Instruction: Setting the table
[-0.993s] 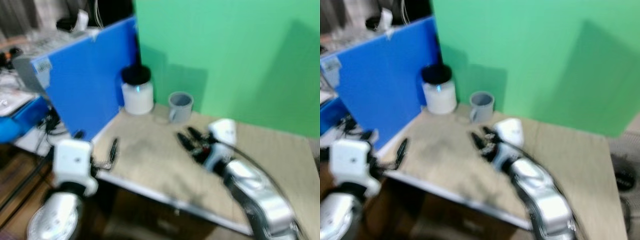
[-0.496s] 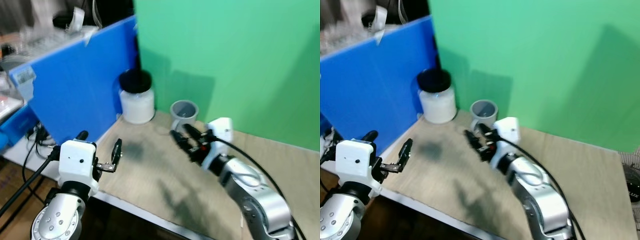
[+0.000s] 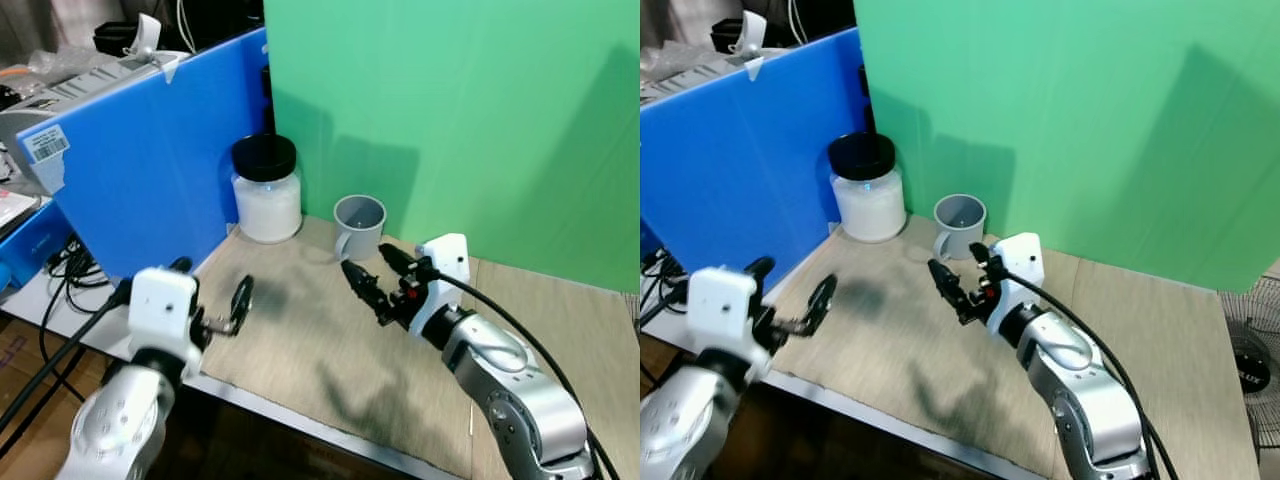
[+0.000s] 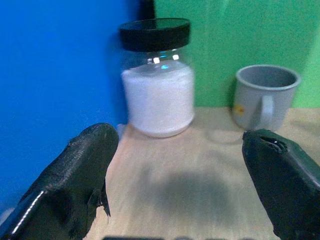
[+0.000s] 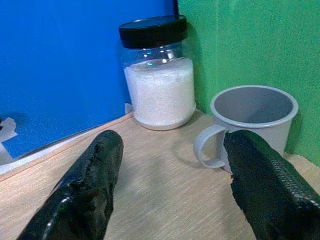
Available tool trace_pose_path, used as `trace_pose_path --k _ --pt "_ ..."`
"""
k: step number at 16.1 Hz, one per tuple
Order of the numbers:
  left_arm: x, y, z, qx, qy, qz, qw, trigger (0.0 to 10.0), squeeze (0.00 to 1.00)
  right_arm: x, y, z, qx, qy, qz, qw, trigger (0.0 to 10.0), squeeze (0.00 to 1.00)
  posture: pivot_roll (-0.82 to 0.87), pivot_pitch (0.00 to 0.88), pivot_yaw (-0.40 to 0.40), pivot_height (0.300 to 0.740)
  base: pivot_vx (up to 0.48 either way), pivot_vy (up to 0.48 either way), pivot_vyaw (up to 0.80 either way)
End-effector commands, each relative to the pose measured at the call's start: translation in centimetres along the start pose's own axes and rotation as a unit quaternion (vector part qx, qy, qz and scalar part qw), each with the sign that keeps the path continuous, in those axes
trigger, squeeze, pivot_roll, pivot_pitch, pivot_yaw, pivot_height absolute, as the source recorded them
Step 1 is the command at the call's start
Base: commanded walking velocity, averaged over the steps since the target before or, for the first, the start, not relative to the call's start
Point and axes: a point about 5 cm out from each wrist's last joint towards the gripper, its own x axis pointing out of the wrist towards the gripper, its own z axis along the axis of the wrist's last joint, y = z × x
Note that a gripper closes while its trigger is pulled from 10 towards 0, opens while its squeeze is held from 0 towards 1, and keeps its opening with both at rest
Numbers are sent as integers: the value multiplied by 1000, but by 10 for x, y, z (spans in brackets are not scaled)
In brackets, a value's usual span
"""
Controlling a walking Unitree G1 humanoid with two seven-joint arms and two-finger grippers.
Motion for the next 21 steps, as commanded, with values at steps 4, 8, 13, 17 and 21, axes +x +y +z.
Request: trace_pose_path --k 4,8,13,17,21 --pt "49 12 -13 -39 5 -109 993 10000 1000 -7 -21 9 -27 -4 -46 999 10000 1000 -56 6 14 740 0 0 0" --pt "82 12 -23 -48 36 -194 979 10000 1000 -19 -30 15 -36 -9 -64 997 10000 1000 -108 28 24 740 0 0 0" --pt "109 7 -31 -34 49 -249 967 10000 0 -38 -42 8 -57 22 -108 992 10000 725 -157 48 57 740 0 0 0" --pt "132 -1 -34 -16 51 -272 961 10000 0 -47 -39 10 -71 22 -119 990 10000 0 -205 65 82 740 0 0 0" --pt "141 -8 -35 -15 51 -280 958 10000 0 -54 -34 9 -78 29 -103 991 10000 0 -232 74 98 740 0 0 0"
